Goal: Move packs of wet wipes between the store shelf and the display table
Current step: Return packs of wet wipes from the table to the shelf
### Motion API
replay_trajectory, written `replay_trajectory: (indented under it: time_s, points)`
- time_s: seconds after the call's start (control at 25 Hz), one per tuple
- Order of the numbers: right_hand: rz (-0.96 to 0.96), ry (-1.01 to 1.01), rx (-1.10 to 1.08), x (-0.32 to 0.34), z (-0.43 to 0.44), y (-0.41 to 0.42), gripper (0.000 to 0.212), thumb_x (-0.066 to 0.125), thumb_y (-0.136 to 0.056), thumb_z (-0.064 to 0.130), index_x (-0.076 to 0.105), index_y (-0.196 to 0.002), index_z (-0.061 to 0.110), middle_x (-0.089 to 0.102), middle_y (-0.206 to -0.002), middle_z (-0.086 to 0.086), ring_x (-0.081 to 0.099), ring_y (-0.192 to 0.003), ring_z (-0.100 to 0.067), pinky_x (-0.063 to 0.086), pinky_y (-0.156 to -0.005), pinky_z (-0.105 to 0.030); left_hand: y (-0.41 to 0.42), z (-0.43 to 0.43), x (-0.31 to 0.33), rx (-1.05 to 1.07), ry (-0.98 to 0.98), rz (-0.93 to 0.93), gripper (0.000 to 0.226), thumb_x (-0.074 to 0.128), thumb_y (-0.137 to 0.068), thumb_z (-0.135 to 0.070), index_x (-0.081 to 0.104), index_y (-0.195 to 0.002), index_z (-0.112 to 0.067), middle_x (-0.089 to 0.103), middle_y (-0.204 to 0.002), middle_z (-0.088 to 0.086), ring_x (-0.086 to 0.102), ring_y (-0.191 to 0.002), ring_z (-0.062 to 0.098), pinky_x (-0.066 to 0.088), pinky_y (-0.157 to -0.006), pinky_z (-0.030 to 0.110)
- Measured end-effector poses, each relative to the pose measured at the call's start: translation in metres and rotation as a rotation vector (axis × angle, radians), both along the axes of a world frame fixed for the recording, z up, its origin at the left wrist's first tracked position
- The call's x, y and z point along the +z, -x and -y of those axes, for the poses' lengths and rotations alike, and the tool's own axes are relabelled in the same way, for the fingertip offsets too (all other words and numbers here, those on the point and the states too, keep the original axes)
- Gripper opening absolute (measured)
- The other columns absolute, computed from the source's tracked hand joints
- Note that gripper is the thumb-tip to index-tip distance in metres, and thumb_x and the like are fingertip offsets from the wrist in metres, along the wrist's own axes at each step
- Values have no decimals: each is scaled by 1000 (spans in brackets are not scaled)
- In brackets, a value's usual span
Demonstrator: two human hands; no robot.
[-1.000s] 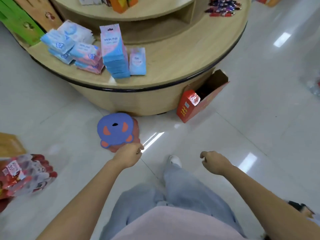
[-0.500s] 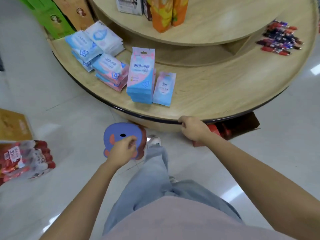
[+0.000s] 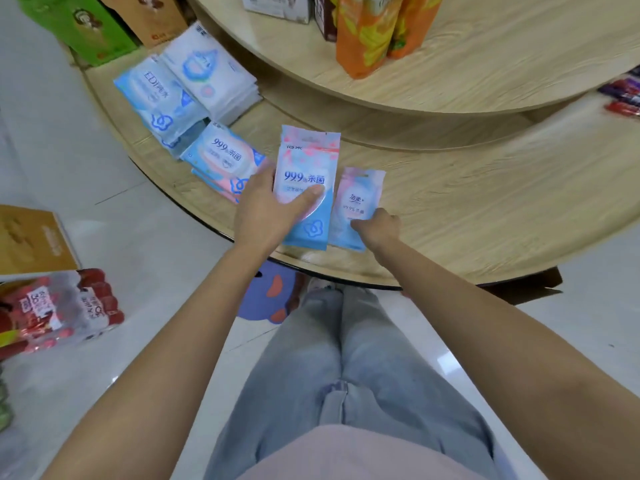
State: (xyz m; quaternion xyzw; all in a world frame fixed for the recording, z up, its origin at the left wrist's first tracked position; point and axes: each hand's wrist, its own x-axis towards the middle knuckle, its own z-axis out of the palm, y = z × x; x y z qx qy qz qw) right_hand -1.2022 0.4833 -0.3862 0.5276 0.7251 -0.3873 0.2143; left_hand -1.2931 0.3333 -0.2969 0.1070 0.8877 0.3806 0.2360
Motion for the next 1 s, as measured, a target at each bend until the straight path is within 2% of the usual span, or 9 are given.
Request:
replay_trajectory:
  time_s: [0.12, 0.24, 0.4, 0.48, 0.56, 0.68, 0.76, 0.88, 1.0]
  points:
    - [87, -89, -67, -9, 8, 13, 70, 64, -84, 40, 36, -132, -2, 39, -134, -18, 39, -125, -29, 34, -101, -30, -2, -10, -3, 60, 118, -76, 73, 74, -56, -61, 56, -114, -22, 64, -111, -6, 59, -103, 16, 50, -82, 37]
    - [109, -156, -102, -10, 7, 23, 73, 65, -84, 42, 34, -132, -4, 40, -136, -16, 37, -128, -27, 31, -102, -28, -5, -11, -3, 70, 137, -110, 71, 70, -59, -61, 56, -119, -28, 63, -120, -8, 58, -110, 15, 49, -86, 36]
    - [-10, -123, -256, -11, 9, 21, 64, 76, -77, 28, 41, -122, -1, 47, -129, -17, 46, -122, -31, 39, -98, -35, -14, -12, 6, 205, 131, -105, 55, 77, -62, -49, 62, -110, -27, 65, -116, -9, 59, -106, 13, 49, -86, 35]
    - [-102, -97, -313, -6, 13, 21, 53, 73, -81, 17, 40, -118, 0, 52, -124, -18, 53, -115, -34, 44, -91, -40, -14, -13, 10, 236, 184, -149, 59, 78, -63, -48, 61, -114, -24, 62, -119, -7, 56, -110, 15, 46, -83, 32]
    - [-172, -43, -379, 3, 15, 21, 45, 67, -84, 9, 37, -117, 2, 57, -116, -16, 58, -106, -33, 46, -80, -37, -12, -14, 13, 244, 215, -145, 64, 78, -64, -47, 57, -119, -22, 64, -115, -6, 58, -107, 18, 45, -80, 32]
    - [-257, 41, -448, 14, 8, 13, 55, 73, -79, 9, 39, -122, 6, 54, -103, -8, 56, -91, -24, 46, -76, -32, -10, -14, 15, 255, 143, -63, 72, 82, -64, -39, 50, -125, -17, 63, -119, -4, 58, -108, 18, 46, -86, 33]
    - [-304, 77, -468, 22, -2, 4, 49, 78, -74, 11, 52, -115, 6, 59, -97, -5, 59, -84, -22, 50, -74, -33, -6, -14, 18, 253, 57, 15, 73, 84, -65, -32, 49, -126, -13, 61, -119, -2, 57, -109, 18, 47, -92, 35]
    - [-401, 114, -486, 43, -17, -16, 33, 79, -70, 11, 62, -97, 4, 63, -84, -4, 60, -75, -20, 50, -68, -32, 0, -14, 28, 129, 3, 40, 49, 80, -71, -27, 58, -113, -15, 65, -103, -6, 61, -98, 19, 49, -89, 41]
    - [-556, 235, -504, 77, -33, -35, 24, 76, -74, 4, 59, -87, 13, 64, -84, -1, 61, -70, -11, 52, -67, -26, 1, -16, 39, 182, -129, 113, 40, 77, -76, -25, 60, -110, -16, 68, -104, -2, 65, -96, 19, 52, -90, 42]
